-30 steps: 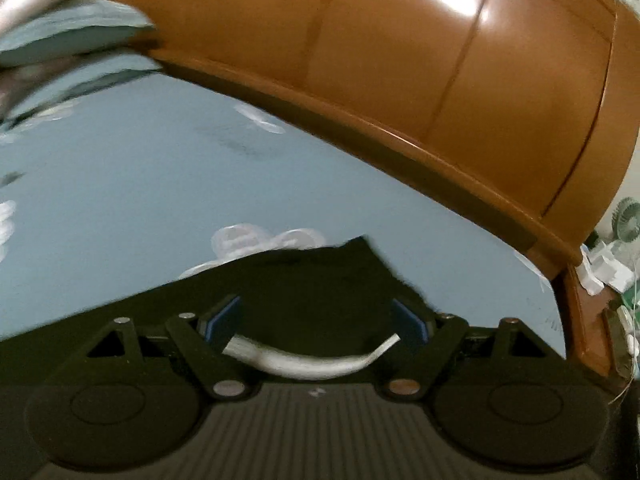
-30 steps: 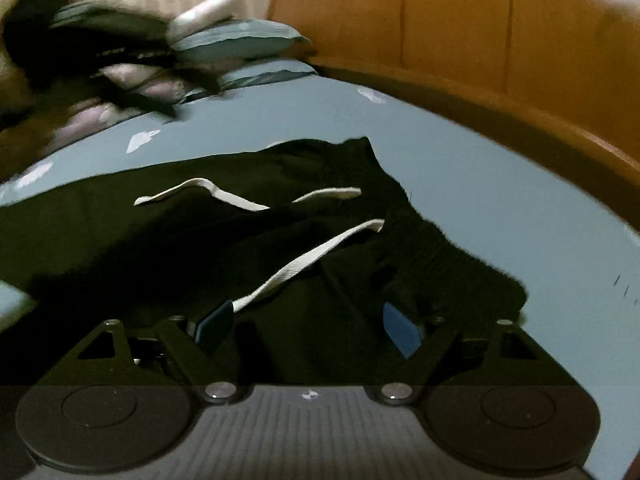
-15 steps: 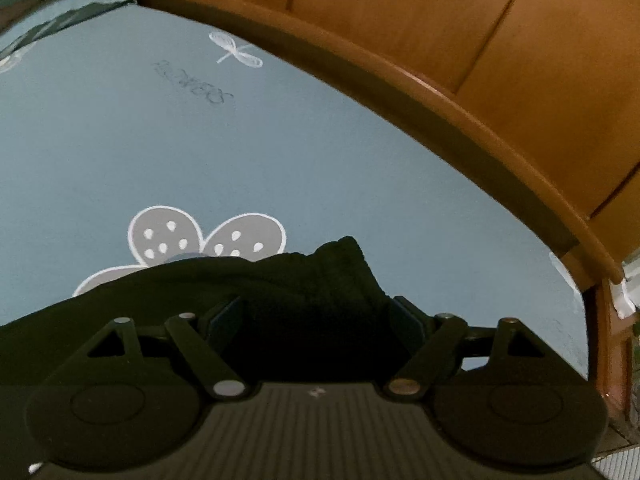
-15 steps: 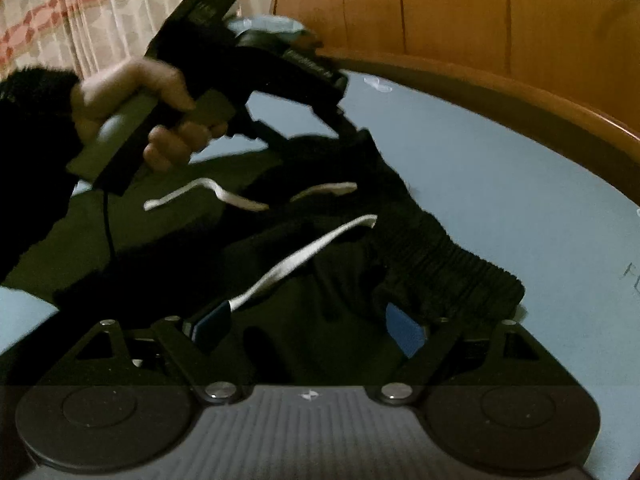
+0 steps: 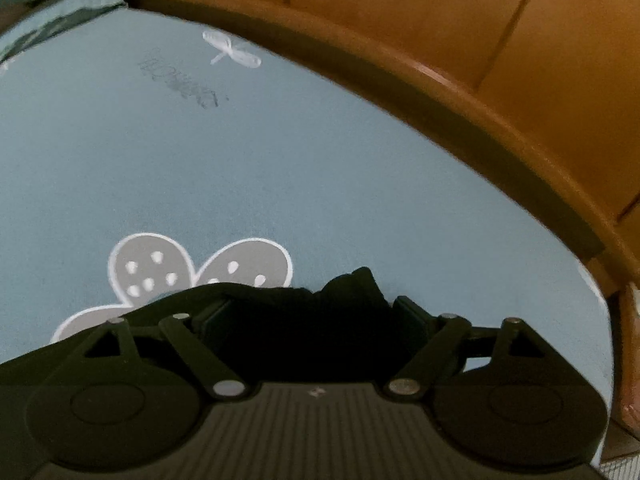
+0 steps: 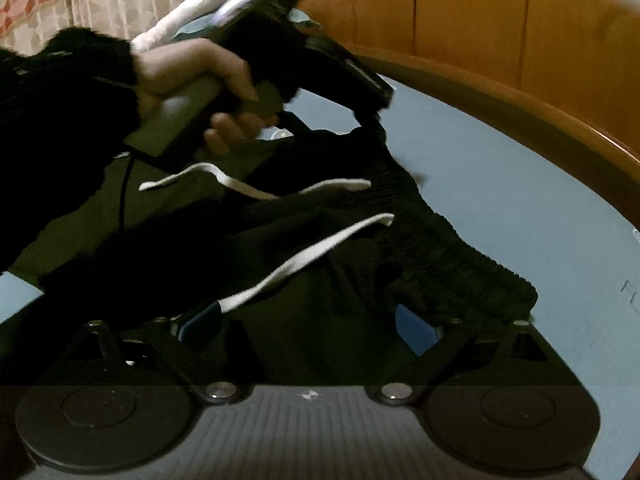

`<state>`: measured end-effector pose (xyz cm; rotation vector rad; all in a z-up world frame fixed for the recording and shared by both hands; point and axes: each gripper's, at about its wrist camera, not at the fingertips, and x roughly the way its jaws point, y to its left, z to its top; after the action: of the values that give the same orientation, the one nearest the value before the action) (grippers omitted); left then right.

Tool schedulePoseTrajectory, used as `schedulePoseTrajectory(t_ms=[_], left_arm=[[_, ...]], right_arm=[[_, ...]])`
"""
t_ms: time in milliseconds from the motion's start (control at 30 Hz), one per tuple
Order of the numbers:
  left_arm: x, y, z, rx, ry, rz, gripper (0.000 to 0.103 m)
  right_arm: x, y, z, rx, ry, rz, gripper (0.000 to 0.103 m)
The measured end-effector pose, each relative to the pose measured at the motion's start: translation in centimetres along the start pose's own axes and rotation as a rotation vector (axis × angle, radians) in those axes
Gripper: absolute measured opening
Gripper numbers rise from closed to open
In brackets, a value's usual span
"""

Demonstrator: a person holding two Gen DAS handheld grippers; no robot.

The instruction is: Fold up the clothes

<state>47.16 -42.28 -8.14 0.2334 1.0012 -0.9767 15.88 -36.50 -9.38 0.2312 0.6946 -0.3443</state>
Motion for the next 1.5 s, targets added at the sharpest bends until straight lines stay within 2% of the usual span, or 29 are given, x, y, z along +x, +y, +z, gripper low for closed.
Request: schedulePoseTrajectory(t_ms=[100,233,367,467,567,633,733,933,1000,1100,1200,1300,1367,1500], left_arm=[[-3.5,1.1,-1.0,0.022,-0.027,-0.015,0.085],[-5.8,3.3,-2.4,-0.004,-0.012,0.002,0.085],[-4.2,5.8,-3.4,-0.072,0.042,0.040,0.085],[-2.4,7.3,-3.6,-0.113,0.035,0.060,0.085],[-1.5,7.6,-2.6,-0.087,-0.002,0.070,0.086],[-0.7,7.7,-1.8,-0.082,-0.012,0.074,0.091],[-0.8,7.4,-1.2,-0.062,-0.002,0.083,0.092],[-5.7,8.2,-2.4,-0.075,-0.028,0.008,0.092],[-6.9,8.9,-3.3,-0.090,-0.013,-0.003,0.092],[-7.3,10.3,-4.7,-0.114,0.015,0.017,0.092],[-6.9,11.7,-6.5,-0.152,0.039,0.071,0.092],[-7.0,12.9,-6.7,-0.149,-0.010,0.110,0.092],[-7.6,13.6,-6.3,-0.200,-0.023,0.135,0.092],[-10.5,13.6,-6.7,-0.261,-0.032,0.092,0.092]], right_arm=[[-0.4,0.2,0.3,0.001,-0.026,0.002,0.099],[-0.1,0.3,0.4,0.005,-0.017,0.012,0.100],[0.6,0.6,0.5,0.018,0.007,0.011,0.100],[0.9,1.0,0.5,0.016,0.017,0.017,0.102],[0.9,1.1,0.3,0.011,0.019,0.010,0.103],[0.8,1.0,0.2,0.018,0.022,0.006,0.103],[0.8,1.0,0.2,0.027,0.020,0.003,0.103],[0.4,0.9,0.2,0.037,0.011,0.021,0.103],[0.8,0.7,0.3,0.043,0.016,0.024,0.103],[1.3,0.5,0.4,0.048,0.026,0.025,0.103],[1.5,0.7,0.5,0.042,0.028,0.020,0.103],[1.5,0.8,0.5,0.034,0.028,0.016,0.103],[1.5,0.8,0.5,0.033,0.028,0.017,0.103],[1.3,0.3,0.6,0.050,0.030,0.037,0.103]])
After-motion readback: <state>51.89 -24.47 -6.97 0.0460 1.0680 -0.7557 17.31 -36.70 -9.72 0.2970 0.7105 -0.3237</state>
